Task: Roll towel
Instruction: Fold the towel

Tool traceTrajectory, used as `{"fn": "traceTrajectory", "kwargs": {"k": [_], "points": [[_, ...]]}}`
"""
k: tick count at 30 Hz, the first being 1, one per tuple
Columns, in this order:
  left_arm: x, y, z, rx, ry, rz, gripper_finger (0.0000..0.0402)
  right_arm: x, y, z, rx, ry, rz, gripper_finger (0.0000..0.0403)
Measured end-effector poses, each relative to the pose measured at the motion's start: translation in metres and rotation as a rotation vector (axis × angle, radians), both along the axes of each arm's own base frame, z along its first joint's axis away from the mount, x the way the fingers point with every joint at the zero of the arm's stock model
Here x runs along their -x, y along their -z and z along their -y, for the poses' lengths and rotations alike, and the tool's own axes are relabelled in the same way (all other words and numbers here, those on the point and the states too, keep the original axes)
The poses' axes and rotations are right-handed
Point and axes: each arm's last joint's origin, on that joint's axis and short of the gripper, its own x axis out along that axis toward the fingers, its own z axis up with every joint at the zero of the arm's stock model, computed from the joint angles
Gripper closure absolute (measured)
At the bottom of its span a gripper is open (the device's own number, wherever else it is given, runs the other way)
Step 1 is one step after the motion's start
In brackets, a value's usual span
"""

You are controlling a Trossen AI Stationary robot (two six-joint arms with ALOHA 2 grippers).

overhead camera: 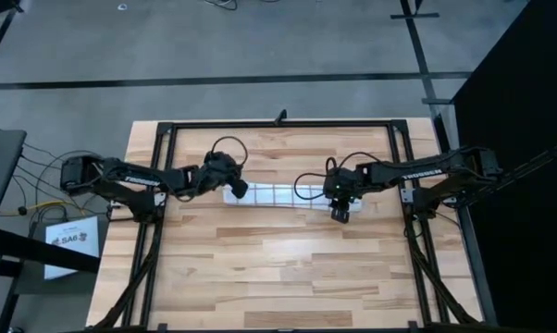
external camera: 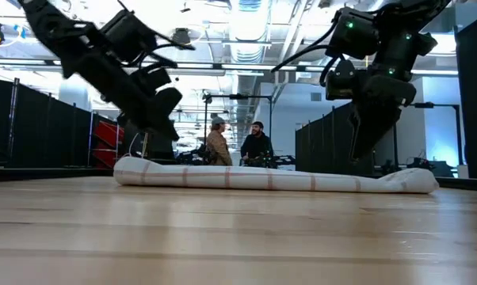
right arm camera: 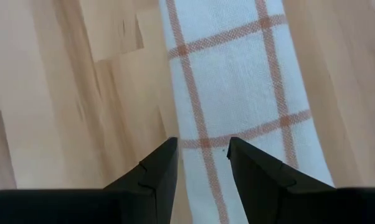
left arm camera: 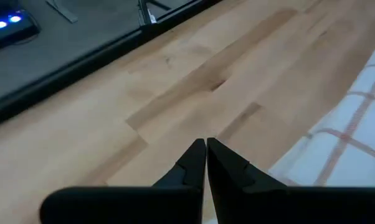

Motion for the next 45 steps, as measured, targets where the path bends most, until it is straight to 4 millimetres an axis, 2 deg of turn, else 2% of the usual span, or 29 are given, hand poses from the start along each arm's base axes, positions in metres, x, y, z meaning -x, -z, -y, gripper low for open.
{"fn": "traceTrajectory", "kwargs": {"k": [4,8,12,24,29,37,40,45], "points": [[0.012,0.017,0.009,0.039,-0.035,0.084,0.0402,0.000,0.000,0.000,0.001,0.000,0.005,0.0271],[0.013,0.017,0.016,0.015,-0.051,0.176,0.0402,-0.001,-0.001,0.000,0.002,0.001,0.017,0.0271],[0.012,0.016,0.021,0.016,-0.034,0.183,0.0402,-0.002,-0.001,0.002,0.005,0.001,0.022,0.0271],[0.030,0.041,0.027,0.142,0.045,0.127,0.0402,-0.004,-0.002,0.003,0.008,0.004,0.045,0.0271],[0.028,0.064,0.029,0.196,0.095,0.033,0.0402,-0.005,-0.003,0.003,0.010,0.005,0.057,0.0271],[0.013,0.088,0.027,0.189,0.085,0.118,0.0402,-0.005,-0.003,0.003,-0.001,0.025,0.057,0.0271],[0.009,0.085,0.027,0.209,0.107,0.191,0.0401,-0.004,-0.003,0.001,-0.002,0.019,0.052,0.0271],[0.002,0.055,0.028,0.168,0.174,0.307,0.0402,-0.004,-0.003,0.001,-0.002,0.019,0.049,0.0271]]}}
